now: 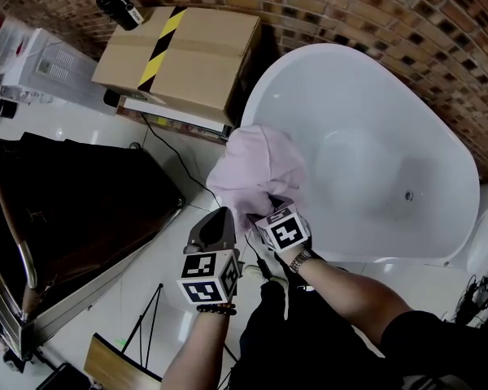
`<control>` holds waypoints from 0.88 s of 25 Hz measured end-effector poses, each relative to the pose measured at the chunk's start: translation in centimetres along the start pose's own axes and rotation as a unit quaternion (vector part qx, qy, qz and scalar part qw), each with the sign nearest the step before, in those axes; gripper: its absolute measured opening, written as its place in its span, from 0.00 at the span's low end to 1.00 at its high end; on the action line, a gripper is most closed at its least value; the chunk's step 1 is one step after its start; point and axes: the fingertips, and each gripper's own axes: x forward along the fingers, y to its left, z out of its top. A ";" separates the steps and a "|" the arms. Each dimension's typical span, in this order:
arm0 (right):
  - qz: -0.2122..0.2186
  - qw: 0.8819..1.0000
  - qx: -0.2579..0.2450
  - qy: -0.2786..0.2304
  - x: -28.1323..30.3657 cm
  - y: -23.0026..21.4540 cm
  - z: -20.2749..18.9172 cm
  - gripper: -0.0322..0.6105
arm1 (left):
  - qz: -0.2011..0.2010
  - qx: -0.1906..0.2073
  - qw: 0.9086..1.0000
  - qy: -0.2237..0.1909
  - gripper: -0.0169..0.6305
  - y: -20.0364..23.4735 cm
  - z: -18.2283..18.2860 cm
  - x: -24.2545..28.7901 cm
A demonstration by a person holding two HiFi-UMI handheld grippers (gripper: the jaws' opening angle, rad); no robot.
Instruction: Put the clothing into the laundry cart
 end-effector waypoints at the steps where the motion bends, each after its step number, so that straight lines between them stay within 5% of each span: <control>1: 0.001 1.000 0.004 -0.004 -0.2 -0.1 0.1 0.48 | 0.000 0.000 1.000 0.000 0.02 -0.1 0.1 0.0; 8: 0.005 1.000 0.002 -0.018 -2.1 0.5 1.0 0.38 | 0.001 0.002 1.000 -0.009 0.02 -0.7 1.1 -0.8; 11: 0.000 0.999 -0.014 -0.031 -3.4 0.6 2.1 0.20 | 0.006 0.003 1.000 -0.013 0.02 -0.8 1.8 -1.4; 22: 0.039 0.995 -0.045 -0.079 -10.6 4.7 7.8 0.18 | 0.044 0.006 0.998 -0.044 0.02 -1.2 6.4 -6.7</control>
